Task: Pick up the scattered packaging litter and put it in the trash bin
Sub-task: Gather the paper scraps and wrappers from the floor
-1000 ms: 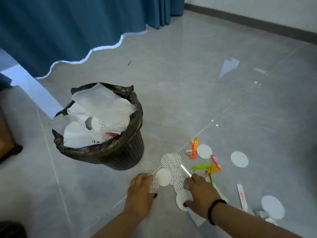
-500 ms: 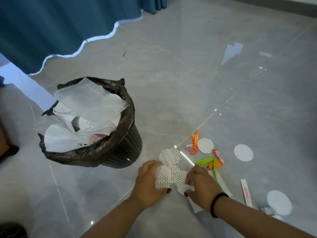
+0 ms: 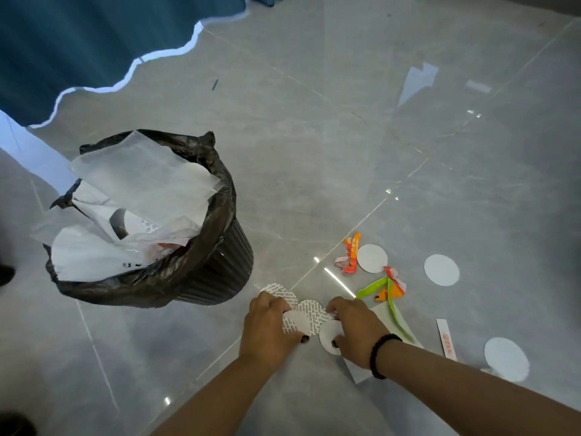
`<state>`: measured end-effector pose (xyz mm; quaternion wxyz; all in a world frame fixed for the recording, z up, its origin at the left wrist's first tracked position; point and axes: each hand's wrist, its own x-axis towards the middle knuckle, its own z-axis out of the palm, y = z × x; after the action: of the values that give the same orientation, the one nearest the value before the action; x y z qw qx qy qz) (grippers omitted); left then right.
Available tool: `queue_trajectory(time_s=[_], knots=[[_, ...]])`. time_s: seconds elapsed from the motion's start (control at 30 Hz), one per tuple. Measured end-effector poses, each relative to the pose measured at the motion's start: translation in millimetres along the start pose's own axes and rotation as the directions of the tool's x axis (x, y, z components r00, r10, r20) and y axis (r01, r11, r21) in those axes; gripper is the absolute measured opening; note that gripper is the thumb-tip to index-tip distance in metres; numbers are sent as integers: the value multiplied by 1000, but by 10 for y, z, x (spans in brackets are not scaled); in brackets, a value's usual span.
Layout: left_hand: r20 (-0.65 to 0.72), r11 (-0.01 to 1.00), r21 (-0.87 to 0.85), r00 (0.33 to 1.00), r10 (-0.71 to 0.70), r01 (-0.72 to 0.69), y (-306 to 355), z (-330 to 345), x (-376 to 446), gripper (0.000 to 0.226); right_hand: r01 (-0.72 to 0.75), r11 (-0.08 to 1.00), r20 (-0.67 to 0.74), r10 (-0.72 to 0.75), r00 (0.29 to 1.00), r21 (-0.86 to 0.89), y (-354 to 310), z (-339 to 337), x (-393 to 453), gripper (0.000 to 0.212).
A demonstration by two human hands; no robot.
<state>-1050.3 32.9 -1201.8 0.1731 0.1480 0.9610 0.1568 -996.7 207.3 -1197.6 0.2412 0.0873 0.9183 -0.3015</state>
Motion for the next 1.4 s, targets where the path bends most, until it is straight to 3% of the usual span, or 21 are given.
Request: queue_trajectory(time_s=[0.13, 0.3, 0.5, 0.57, 0.67, 0.8, 0.9, 1.03, 1.13, 1.2, 1.4], knots=[[-37, 997, 57, 998, 56, -53, -1, 10, -21, 54, 88, 980, -13, -91, 996, -177, 7, -28, -19, 40], [69, 999, 41, 998, 5, -8, -51, -6, 63, 46, 170, 956, -13, -179, 984, -240, 23, -29, -39, 41], [85, 976, -212, 994, 67, -48, -2, 33, 91, 43, 86, 996, -35, -85, 996, 20, 15, -73, -67, 40], [86, 977, -212, 996, 34, -15, 11, 42, 74, 42, 54, 992, -34, -50, 998, 116, 1, -67, -69, 55], [101, 976, -218, 994, 32, -9, 10, 50, 36, 39, 35, 991, 50, -42, 998, 129, 2, -7, -13, 83], [135, 970, -243, 989, 63, -28, -3, 82, -85, 41, 84, 991, 79, -93, 993, 99, -26, 51, 30, 59], [133, 947, -320, 991, 19, 25, -26, 68, -224, 47, 93, 995, 77, -90, 993, -32, -65, 58, 6, 48], [181, 863, -486, 982, -55, 138, -63, -21, -438, 41, 201, 979, -15, -202, 979, -34, -127, 93, -85, 33], [136, 775, -608, 984, -112, 172, -17, -180, -593, 19, 303, 940, -108, -289, 951, 155, -250, -51, -199, 18], [100, 705, -683, 980, -170, 192, 51, -371, -701, 18, 308, 894, -142, -276, 951, 326, -388, -229, -282, 12], [-23, 526, -845, 978, -206, 91, 255, -1101, -775, 16, 377, 786, -237, -296, 925, 491, -950, -821, -353, 21]])
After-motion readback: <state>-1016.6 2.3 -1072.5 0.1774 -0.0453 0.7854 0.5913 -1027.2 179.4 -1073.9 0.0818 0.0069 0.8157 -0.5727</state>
